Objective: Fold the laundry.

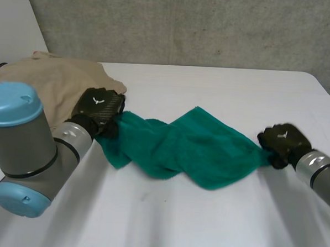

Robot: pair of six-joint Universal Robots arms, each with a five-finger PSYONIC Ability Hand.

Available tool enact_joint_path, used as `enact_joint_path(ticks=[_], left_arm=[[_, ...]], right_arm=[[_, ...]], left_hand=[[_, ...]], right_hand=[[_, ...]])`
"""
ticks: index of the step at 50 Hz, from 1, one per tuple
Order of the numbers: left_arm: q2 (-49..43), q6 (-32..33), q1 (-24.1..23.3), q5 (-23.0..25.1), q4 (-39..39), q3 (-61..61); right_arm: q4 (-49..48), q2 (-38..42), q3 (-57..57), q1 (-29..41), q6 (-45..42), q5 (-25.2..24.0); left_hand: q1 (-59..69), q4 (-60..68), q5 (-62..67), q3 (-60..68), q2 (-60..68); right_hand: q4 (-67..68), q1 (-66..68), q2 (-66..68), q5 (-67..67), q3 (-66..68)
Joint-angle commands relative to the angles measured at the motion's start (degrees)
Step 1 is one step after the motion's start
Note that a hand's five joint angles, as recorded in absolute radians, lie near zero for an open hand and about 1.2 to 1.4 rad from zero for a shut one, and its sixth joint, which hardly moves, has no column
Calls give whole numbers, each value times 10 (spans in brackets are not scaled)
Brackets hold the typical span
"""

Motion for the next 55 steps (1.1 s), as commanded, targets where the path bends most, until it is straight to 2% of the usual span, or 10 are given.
enact_joint_path(ticks=[1,9,19,27,34,36,37,38,40,55], left_arm=[[75,1,0,2,-51,14],[169,2,0,14,-189,70],[157,2,25,49,-239,128],[-31,8,29,41,-218,233],[-237,6,28,35,-196,421],[-275,7,27,34,-184,458],[-307,10,23,32,-173,486],[-320,10,22,30,-169,497],[-338,11,19,31,-159,507],[-156,18,14,25,-90,217]], right_arm=[[144,-187,-78,-9,8,4],[362,-226,-245,-119,-19,-7],[399,-202,-297,-126,-25,-6],[321,-52,-303,-39,53,28],[201,49,-307,27,90,140],[163,70,-300,51,87,166],[156,76,-299,57,86,171],[149,81,-297,62,86,176],[137,91,-290,71,85,185],[129,85,-224,71,81,179]], left_hand=[[147,112,140,119,116],[147,112,140,119,116],[147,112,140,119,116],[147,112,140,119,116],[147,112,140,119,116],[3,-32,-4,-25,-27],[-302,-338,-309,-331,-333],[-425,-460,-432,-454,-456],[-526,-561,-533,-554,-556],[-262,-297,-269,-291,-293]], right_hand=[[116,150,126,134,121],[116,150,126,134,121],[116,150,126,134,121],[116,150,126,134,121],[116,150,126,134,121],[116,150,126,134,121],[116,150,126,134,121],[116,150,126,134,121],[116,150,126,134,121],[116,150,126,134,121]])
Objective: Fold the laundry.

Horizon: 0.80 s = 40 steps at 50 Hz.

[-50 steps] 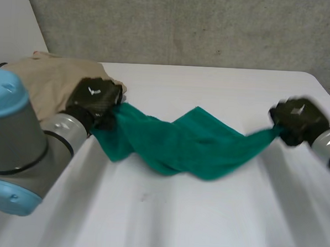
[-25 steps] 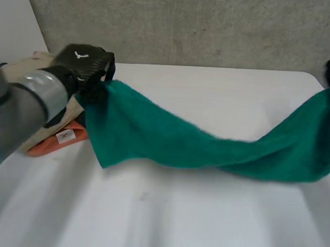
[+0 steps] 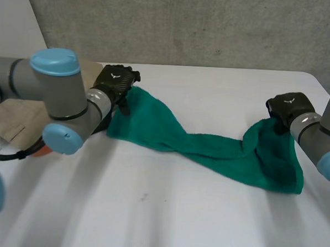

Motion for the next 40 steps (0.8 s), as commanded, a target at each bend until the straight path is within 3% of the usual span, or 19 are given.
enact_joint_path(ticks=[1,7,16,34,37,38,39,40], left_arm=[[111,6,3,3,42,-188],[105,49,15,13,46,-220],[-9,141,43,55,45,-133],[-139,145,40,80,52,8],[-158,145,38,80,52,34],[-161,144,37,80,52,40],[-163,141,35,78,54,51],[-163,140,34,73,58,56]], right_arm=[[3,-8,34,-6,-2,-9],[3,-13,49,-6,-2,-17],[3,-13,66,-3,-2,-29],[-4,-13,81,-3,-2,-30],[-9,-13,84,-4,-2,-30],[-10,-13,84,-4,-2,-30],[-10,-13,85,-5,-2,-30],[-10,-13,86,-6,-2,-30]], left_hand=[[204,211,209,212,210],[221,228,227,229,227],[189,196,195,197,195],[179,186,184,187,184],[286,293,292,294,292],[362,368,367,370,367],[574,581,579,582,579],[591,597,596,599,596]], right_hand=[[115,150,126,134,120],[115,150,126,134,120],[115,150,126,134,120],[115,150,126,134,120],[115,150,126,134,120],[115,150,126,134,120],[115,150,126,134,120],[115,150,126,134,120]])
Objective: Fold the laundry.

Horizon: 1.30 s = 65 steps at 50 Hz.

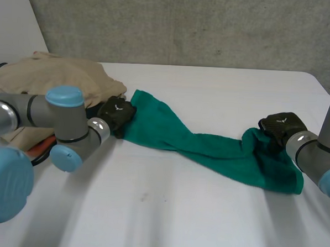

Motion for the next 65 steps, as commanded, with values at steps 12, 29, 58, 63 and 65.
enact_joint_path(ticks=[12,29,58,63,65], left_arm=[[193,-111,-31,-49,21,-37],[441,-122,47,-43,-290,-44],[185,-112,32,8,98,192],[186,-150,29,-23,238,196],[184,-160,31,-28,228,194]], right_arm=[[6,-65,4,-6,-8,-1],[218,-282,-150,-68,-212,1],[-86,-56,-300,-31,-26,55],[-280,-75,-274,-23,2,65],[-276,-87,-269,-26,3,61]], left_hand=[[380,388,392,389,382],[380,388,392,389,382],[380,388,392,389,382],[380,388,392,389,382],[380,388,392,389,382]], right_hand=[[115,150,126,134,120],[115,150,126,134,120],[115,150,126,134,120],[115,150,126,134,120],[115,150,126,134,120]])
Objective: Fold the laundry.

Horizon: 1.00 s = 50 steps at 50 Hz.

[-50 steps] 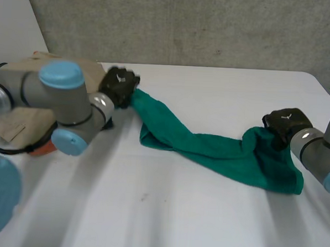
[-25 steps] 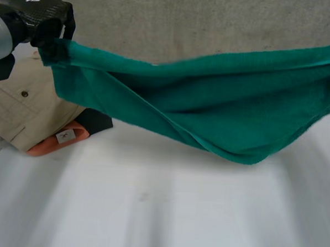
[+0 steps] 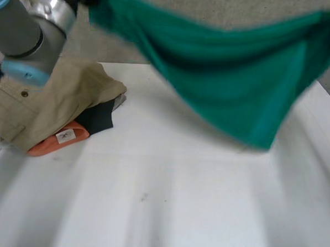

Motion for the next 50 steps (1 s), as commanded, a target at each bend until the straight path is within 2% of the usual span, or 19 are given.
enact_joint_path(ticks=[1,10,15,21,26,28,31,32,35,43,50], left_arm=[[2,-45,2,-28,95,-2],[1,-44,3,-28,49,-123],[8,-35,-3,-28,31,-226],[7,1,-11,-29,-37,-353],[11,39,-11,-31,-109,-421],[22,50,-12,-32,-138,-437],[36,51,-12,-33,-156,-446],[46,50,-12,-32,-161,-449],[60,49,-11,-31,-160,-453],[57,49,-7,-26,-147,-447],[18,54,-6,-26,-118,-446]], right_arm=[[-155,-33,24,6,27,9],[-64,-13,76,16,29,-32],[3,17,121,23,24,-38],[89,46,213,28,8,-42],[95,45,288,24,-25,-51],[95,42,313,21,-36,-56],[94,39,333,20,-39,-63],[94,39,337,19,-39,-64],[94,38,347,19,-37,-68],[85,23,372,19,-33,-69],[69,23,386,20,-33,-68]], left_hand=[[133,111,156,116,114],[133,111,156,116,114],[133,111,156,116,114],[133,111,156,116,114],[130,108,153,113,110],[51,30,74,34,32],[26,4,49,8,6],[-28,-49,-4,-45,-47],[-136,-157,-112,-153,-155],[-168,-189,-145,-185,-187],[-178,-199,-155,-195,-197]], right_hand=[[113,150,126,134,117],[113,150,126,134,117],[113,150,126,134,117],[113,150,126,134,117],[113,150,126,134,117],[113,150,126,134,117],[113,150,126,134,117],[113,150,126,134,117],[113,150,126,134,117],[113,150,126,134,117],[113,150,126,134,117]])
